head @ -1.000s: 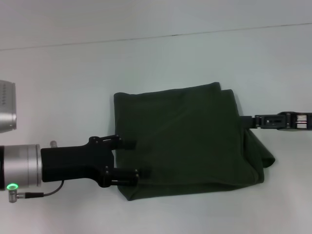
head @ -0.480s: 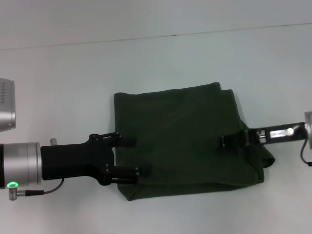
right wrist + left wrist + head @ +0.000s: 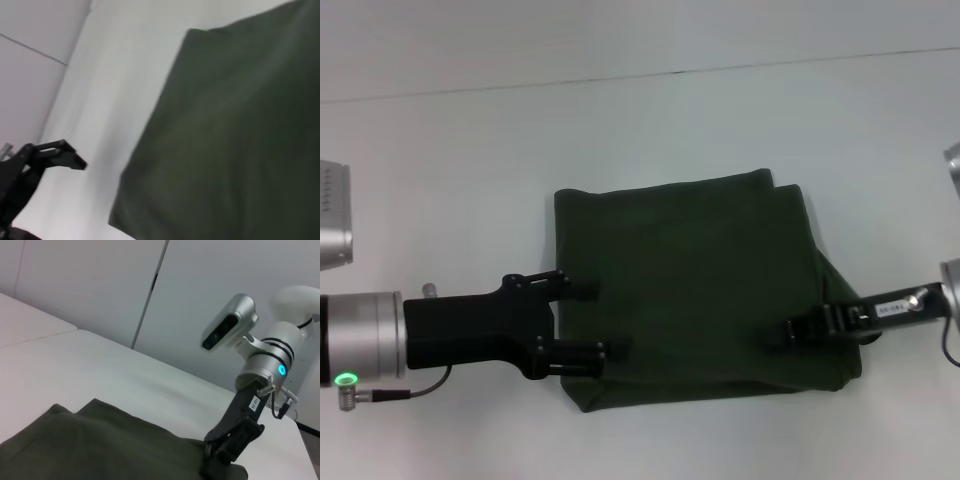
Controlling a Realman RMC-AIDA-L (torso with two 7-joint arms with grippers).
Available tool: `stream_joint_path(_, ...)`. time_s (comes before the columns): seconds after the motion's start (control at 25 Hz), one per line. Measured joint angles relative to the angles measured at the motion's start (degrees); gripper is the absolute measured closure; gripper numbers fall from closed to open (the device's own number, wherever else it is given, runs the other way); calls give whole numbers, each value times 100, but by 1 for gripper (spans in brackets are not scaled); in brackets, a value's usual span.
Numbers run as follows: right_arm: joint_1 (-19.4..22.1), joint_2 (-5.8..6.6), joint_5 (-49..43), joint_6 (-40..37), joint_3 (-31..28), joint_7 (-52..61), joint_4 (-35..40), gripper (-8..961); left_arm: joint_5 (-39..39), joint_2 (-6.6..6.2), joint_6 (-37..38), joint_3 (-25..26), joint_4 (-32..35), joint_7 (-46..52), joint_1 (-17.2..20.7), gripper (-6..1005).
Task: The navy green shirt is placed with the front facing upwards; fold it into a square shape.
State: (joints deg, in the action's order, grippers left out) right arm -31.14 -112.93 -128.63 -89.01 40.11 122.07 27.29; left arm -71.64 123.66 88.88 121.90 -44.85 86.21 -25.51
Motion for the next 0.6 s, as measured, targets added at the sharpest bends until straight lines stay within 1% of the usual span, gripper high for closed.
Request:
stream_joint_path(0.04, 37, 29, -3, -8, 2, 31, 3, 902, 0, 0, -1, 0, 2, 0, 1, 97)
stream_joint_path(0.24, 248, 162, -5, -27, -15, 164, 26, 921, 0, 0, -3, 0, 30, 0, -5, 97)
stream_joint_path(0.48, 381, 236, -3, -80, -37, 157, 61, 922, 0, 9, 17, 0, 18, 0, -15, 97)
stream_joint_path(0.6, 479, 253, 75, -362, -260, -121, 181, 922, 0, 9, 37, 4, 1, 0, -17, 97)
